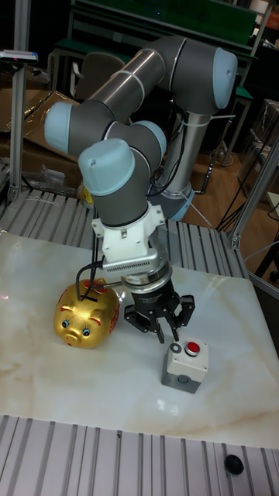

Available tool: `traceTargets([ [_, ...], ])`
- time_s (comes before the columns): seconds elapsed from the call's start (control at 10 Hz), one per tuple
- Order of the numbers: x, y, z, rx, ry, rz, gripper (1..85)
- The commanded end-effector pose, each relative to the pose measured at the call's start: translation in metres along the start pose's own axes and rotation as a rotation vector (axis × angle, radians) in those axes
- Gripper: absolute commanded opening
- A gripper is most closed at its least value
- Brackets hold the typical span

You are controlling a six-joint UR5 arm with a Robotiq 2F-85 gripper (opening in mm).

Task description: Drop coins into a piggy bank

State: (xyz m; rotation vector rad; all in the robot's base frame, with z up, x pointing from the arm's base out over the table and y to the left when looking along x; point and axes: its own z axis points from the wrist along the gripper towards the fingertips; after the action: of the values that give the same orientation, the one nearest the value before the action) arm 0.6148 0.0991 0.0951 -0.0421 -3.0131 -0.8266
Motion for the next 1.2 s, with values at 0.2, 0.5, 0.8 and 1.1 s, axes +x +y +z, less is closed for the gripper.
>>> traceTargets([
  [0.2,-0.0038,0.0021,0.0004,-0.038,-0.005,-0.010,31.0],
  [0.5,-0.0063,-0.0006,0.0032,-0.044,-0.008,-0.015,31.0],
  [0.8,-0.0067,0.0024,0.0039,-0.058,-0.008,-0.013,31.0],
  [1.1,-0.0079,-0.0003,0.0055,-0.053,-0.008,-0.015,31.0],
])
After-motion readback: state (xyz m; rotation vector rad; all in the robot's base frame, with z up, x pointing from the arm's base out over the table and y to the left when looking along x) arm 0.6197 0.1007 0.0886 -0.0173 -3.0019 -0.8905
